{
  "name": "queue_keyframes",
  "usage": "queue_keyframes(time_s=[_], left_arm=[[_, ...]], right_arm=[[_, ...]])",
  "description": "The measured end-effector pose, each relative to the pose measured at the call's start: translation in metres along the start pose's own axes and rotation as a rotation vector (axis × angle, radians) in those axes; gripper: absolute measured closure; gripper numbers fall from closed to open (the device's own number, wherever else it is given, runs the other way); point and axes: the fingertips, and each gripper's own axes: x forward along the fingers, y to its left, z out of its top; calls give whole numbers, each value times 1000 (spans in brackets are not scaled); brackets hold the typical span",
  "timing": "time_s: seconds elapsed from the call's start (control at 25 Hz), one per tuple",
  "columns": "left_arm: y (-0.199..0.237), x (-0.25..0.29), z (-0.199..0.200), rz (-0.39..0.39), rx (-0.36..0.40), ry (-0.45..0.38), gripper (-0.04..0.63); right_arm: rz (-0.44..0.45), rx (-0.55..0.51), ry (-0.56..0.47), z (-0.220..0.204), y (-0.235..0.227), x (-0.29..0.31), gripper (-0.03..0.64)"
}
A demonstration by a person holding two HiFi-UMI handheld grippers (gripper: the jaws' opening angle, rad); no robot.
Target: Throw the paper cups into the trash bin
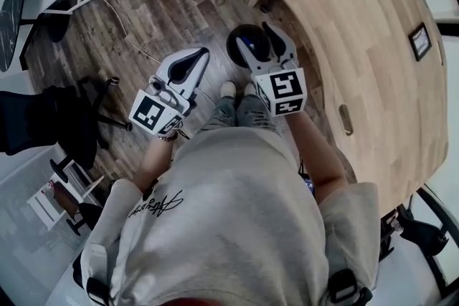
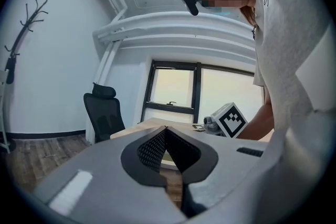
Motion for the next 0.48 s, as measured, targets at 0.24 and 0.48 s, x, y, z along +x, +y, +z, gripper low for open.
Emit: queue_keyframes(time_s=[0.24,0.48], left_arm=[[-1,5,20,-6,25,-26,592],[1,9,40,-2,63,-54,592]], right_arm=[[24,-15,-76,25,3,-14,364],[24,-27,-143,49,2,-30,449]])
